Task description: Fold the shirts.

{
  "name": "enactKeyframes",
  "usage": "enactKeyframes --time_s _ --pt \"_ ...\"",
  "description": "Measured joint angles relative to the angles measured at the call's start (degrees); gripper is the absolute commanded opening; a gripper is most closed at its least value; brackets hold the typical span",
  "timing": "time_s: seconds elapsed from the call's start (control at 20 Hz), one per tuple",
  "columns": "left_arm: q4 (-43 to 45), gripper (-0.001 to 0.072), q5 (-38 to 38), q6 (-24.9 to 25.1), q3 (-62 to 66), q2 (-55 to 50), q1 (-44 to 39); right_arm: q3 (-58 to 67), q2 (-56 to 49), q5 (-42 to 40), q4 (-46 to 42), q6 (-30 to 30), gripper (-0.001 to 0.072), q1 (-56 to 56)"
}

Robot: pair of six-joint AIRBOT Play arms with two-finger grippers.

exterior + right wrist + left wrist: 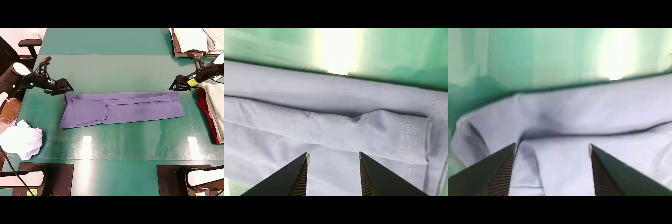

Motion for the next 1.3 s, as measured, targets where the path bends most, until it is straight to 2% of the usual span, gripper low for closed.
enactKeyframes --time_s 0.05,0.1,0.15,0.2,0.25,0.6,0.7,0.8,0.85,0.95,1.0,1.3 --pt "-0.2 0.0537 -1.1 -0.2 1.5 -0.1 0.0 0.1 0.0 1.3 1.3 -0.9 0.0393 -1.6" --pt "-0.5 0.0537 -2.2 -0.2 2.7 -0.2 0.0 -0.4 0.3 2.2 2.1 -1.5 0.0492 -3.4" --pt "-0.7 0.0384 -3.3 -0.2 3.6 -0.3 0.0 -1.4 0.7 3.1 2.7 -2.2 0.0598 -5.5" --pt "-1.2 0.012 -4.2 -0.4 4.2 -0.3 0.0 -2.7 1.3 3.6 3.3 -2.6 0.0602 -7.6" --pt "-1.9 0.0039 -4.7 -0.4 4.7 -0.4 -0.1 -4.4 1.7 4.0 3.8 -2.9 0.0602 -9.9" --pt "-4.5 0.0028 -3.7 -0.4 5.8 -0.4 -7.0 -15.5 -0.9 3.4 9.3 -6.4 0.0593 -19.6" --pt "-4.6 0.0027 -1.2 -1.6 5.8 -0.4 -10.5 -16.7 -2.1 2.1 10.6 -7.0 0.0536 -18.8" --pt "-4.7 0.0027 2.5 -3.2 5.9 -0.7 -14.1 -17.3 -3.0 0.6 11.6 -7.5 0.0378 -17.1" --pt "-4.8 0.0027 4.5 -4.1 5.9 -1.1 -15.9 -17.5 -3.3 -0.4 12.0 -7.5 0.035 -16.1" --pt "-4.9 0.0027 7.6 -5.4 6.1 -2.5 -19.4 -17.7 -3.6 -2.3 12.2 -7.8 0.0056 -14.2" --pt "-4.9 0.0027 8.7 -5.7 6.3 -3.4 -21.0 -17.8 -3.7 -3.1 11.9 -8.1 0.0017 -13.2" --pt "-5.4 0.0027 11.5 -8.0 9.8 -11.8 -29.4 -17.8 4.0 -4.9 13.4 -10.0 0.0016 -10.0"
